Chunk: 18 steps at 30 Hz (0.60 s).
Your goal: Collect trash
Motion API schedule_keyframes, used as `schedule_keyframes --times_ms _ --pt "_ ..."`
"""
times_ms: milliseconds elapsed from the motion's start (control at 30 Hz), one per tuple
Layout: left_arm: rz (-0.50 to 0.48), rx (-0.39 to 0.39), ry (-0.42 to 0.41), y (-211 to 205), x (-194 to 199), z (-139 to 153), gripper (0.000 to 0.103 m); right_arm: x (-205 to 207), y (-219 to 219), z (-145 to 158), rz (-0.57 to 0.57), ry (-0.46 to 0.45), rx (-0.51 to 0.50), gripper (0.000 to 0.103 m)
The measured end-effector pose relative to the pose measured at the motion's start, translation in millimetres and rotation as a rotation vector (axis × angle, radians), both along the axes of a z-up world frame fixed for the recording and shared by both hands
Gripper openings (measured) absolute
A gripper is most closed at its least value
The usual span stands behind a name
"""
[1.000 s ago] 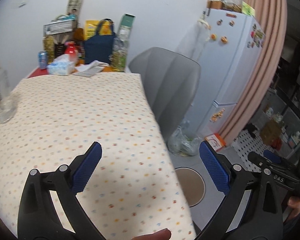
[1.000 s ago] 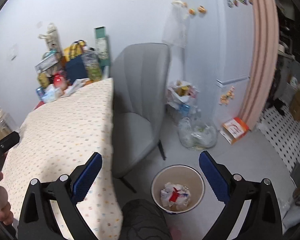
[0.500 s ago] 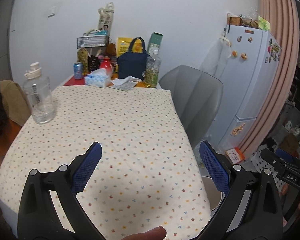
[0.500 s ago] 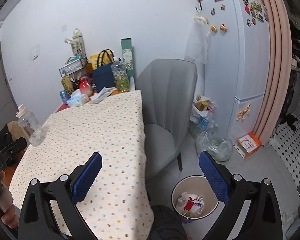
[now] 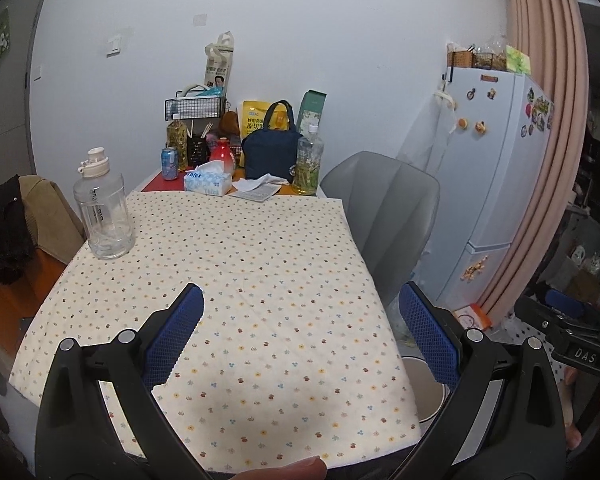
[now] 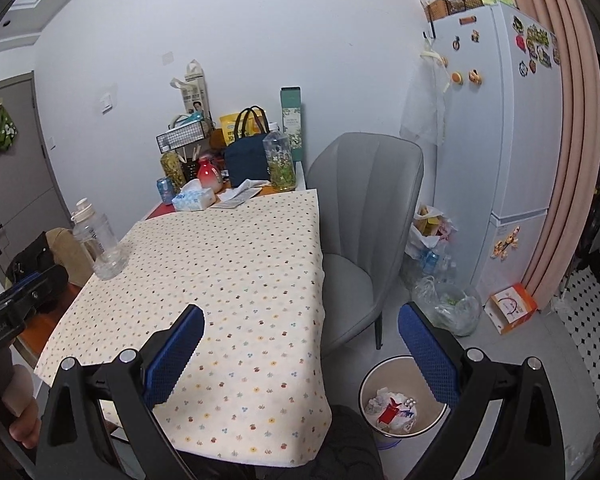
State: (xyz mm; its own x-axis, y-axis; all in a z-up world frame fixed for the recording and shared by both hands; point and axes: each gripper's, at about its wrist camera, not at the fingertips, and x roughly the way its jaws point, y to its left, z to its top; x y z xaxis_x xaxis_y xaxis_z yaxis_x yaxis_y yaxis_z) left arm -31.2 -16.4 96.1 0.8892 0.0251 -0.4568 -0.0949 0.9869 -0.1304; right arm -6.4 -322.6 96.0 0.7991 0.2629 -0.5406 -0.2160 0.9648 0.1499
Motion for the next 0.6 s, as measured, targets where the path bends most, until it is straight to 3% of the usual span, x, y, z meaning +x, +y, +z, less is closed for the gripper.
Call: schedule_keyframes --times_ms 600 --pt "-0.009 0.003 -0.006 -2 -19 -3 0.097 -25 2 6 0.035 -0.024 -0.027 0.095"
